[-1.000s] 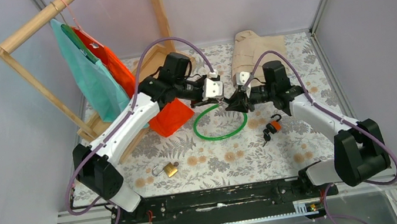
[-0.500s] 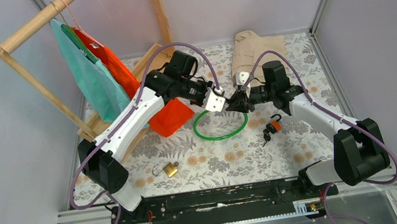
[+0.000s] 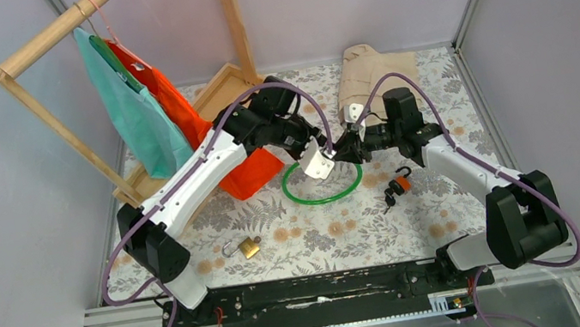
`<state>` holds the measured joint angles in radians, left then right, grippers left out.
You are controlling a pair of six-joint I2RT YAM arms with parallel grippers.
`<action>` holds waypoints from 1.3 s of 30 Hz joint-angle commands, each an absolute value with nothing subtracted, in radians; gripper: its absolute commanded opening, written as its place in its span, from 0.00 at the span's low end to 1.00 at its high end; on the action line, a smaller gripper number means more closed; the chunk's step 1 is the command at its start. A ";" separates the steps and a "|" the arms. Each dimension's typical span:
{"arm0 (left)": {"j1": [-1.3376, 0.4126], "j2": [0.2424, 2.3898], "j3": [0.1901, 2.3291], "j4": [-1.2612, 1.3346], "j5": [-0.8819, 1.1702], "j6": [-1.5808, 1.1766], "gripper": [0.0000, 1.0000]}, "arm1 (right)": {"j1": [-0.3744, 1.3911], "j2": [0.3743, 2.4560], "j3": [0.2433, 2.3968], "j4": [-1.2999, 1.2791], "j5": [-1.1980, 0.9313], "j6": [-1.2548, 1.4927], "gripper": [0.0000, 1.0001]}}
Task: Lock with the key
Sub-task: Lock the lock at the center of the board.
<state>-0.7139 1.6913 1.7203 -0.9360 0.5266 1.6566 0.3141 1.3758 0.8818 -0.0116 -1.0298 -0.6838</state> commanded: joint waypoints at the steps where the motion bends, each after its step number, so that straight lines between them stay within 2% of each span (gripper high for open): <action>1: -0.721 1.704 1.754 -0.928 0.455 1.676 0.15 | 0.332 1.397 0.879 -0.122 -1.046 -0.683 0.00; 9: -0.718 1.647 1.676 -0.925 0.430 1.526 0.56 | 0.333 1.395 0.878 -0.122 -1.048 -0.684 0.00; 14: -0.698 1.606 1.624 -0.897 0.469 1.393 0.70 | 0.333 1.395 0.878 -0.123 -1.049 -0.685 0.00; 22: -0.693 1.528 1.554 -0.756 0.551 0.963 0.74 | 0.332 1.384 0.873 -0.118 -1.051 -0.680 0.00; 29: -0.692 1.493 1.483 -0.467 0.393 0.369 0.73 | 0.331 1.351 0.862 -0.039 -1.020 -0.578 0.00; 39: -0.692 1.522 1.494 -0.381 0.262 0.147 0.68 | 0.330 1.263 0.870 0.063 -0.808 -0.435 0.00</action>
